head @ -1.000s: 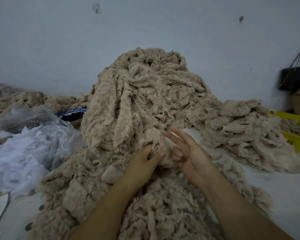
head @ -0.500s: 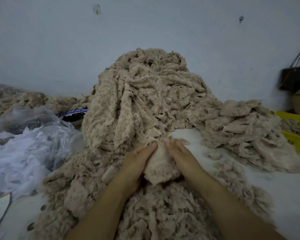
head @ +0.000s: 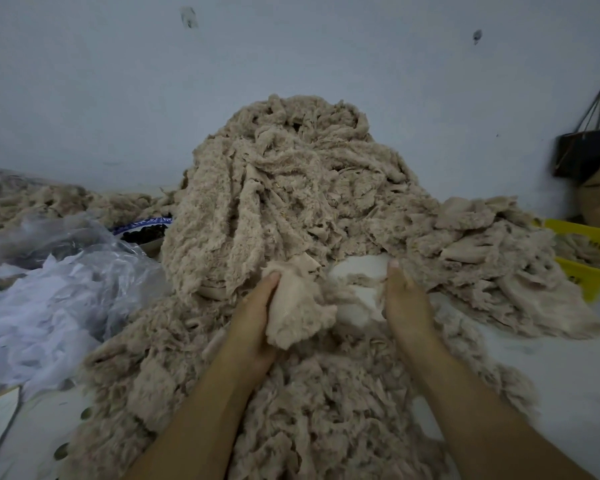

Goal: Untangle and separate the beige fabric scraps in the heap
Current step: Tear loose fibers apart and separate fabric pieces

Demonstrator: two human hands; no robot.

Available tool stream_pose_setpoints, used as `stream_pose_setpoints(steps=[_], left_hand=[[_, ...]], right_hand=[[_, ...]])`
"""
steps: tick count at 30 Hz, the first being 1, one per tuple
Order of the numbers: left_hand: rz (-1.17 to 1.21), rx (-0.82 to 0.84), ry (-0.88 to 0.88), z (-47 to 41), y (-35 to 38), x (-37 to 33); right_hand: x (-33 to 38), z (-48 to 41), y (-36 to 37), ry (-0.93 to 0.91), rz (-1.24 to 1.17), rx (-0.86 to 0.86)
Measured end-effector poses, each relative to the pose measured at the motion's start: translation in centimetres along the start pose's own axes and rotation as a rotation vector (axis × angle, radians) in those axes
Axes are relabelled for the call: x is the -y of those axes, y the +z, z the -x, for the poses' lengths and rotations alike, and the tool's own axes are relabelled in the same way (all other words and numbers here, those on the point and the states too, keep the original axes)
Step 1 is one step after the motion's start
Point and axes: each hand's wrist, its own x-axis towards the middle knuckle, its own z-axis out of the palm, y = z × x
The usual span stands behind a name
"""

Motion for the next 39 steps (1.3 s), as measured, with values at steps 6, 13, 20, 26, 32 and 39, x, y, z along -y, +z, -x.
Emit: stream_pose_setpoints(steps=[6, 13, 20, 26, 32, 39], left_hand=[[0.023, -0.039, 0.064, -0.7, -0.2, 0.2], [-0.209, 0.037, 0.068, -0.6, 0.3, 1.5], [-0.088, -0.022, 0.056, -1.1, 0.2, 1.7], [-0.001, 0.003, 0.030, -1.0, 0.5, 1.7], [-0.007, -0.035, -0.009, -1.0, 0.9, 1.8], [0.002, -0.038, -0.006, -1.1, 0.9, 2.1]], right_hand=[[0.3, 1.0, 0.6, -0.235, 0.050, 0.202], [0.4, 3.1, 1.4, -0.264, 0.152, 0.515], [-0.1, 1.2, 1.3, -0.104, 0.025, 0.262], [-0.7, 1.1, 1.7, 0.077, -0.212, 0.235], [-0.5, 0.9, 1.3, 0.190, -0.396, 0.261], [0.0, 1.2, 0.2, 0.260, -0.664, 0.516]])
